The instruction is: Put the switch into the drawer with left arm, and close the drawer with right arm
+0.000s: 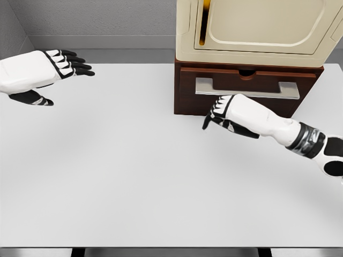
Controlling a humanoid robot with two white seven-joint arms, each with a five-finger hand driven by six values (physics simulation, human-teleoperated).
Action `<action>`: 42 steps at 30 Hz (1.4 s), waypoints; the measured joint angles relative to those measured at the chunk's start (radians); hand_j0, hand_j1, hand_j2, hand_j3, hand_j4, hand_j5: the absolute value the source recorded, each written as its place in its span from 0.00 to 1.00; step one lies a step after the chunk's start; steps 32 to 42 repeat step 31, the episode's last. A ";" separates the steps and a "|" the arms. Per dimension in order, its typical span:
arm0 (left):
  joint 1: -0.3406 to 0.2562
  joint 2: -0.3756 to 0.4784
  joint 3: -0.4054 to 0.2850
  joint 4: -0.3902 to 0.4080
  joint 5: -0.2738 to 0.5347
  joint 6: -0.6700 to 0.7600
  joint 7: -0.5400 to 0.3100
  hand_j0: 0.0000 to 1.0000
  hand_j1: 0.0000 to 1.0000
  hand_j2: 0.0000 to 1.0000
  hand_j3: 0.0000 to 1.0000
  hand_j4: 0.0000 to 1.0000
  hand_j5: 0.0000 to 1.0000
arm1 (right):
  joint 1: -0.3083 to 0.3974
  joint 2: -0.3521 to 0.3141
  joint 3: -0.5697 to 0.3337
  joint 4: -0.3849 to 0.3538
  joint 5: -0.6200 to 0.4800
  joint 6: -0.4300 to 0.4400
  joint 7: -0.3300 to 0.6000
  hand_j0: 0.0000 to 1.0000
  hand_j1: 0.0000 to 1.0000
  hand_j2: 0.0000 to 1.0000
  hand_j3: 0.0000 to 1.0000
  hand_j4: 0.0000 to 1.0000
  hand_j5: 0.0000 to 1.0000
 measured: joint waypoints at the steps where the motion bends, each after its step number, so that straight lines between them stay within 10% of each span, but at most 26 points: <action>1: 0.000 0.002 0.000 0.000 0.001 0.000 0.000 1.00 1.00 1.00 1.00 1.00 1.00 | -0.005 0.016 0.000 0.021 0.004 0.000 0.000 0.42 0.42 0.42 0.42 0.42 0.42; 10: 0.001 0.009 0.001 0.000 0.003 0.000 0.000 1.00 1.00 1.00 1.00 1.00 1.00 | -0.026 0.083 -0.001 0.119 -0.006 -0.003 0.010 0.43 0.43 0.43 0.43 0.43 0.43; 18: 0.002 0.009 0.001 0.000 0.002 0.000 0.000 1.00 1.00 1.00 1.00 1.00 1.00 | 0.046 -0.055 -0.036 -0.057 0.013 0.000 0.001 0.47 0.47 0.47 0.47 0.47 0.47; 20: 0.001 0.009 0.001 0.000 0.002 0.000 0.000 1.00 1.00 1.00 1.00 1.00 1.00 | 0.069 -0.111 -0.086 -0.110 0.011 0.000 0.000 0.63 0.63 0.63 0.63 0.63 0.63; 21: 0.001 0.009 0.001 0.000 0.001 0.000 0.000 1.00 1.00 1.00 1.00 1.00 1.00 | 0.077 -0.136 -0.112 -0.126 0.010 0.000 0.000 1.00 1.00 1.00 1.00 1.00 1.00; 27: 0.001 0.009 0.001 0.000 0.000 0.000 0.000 1.00 1.00 1.00 1.00 1.00 1.00 | 0.141 -0.243 -0.238 -0.163 0.010 0.000 0.002 1.00 1.00 1.00 1.00 1.00 1.00; 42: 0.001 0.009 0.001 0.000 0.000 0.000 0.000 1.00 1.00 1.00 1.00 1.00 1.00 | 0.150 -0.253 -0.257 -0.168 0.013 0.000 0.003 1.00 1.00 1.00 1.00 1.00 1.00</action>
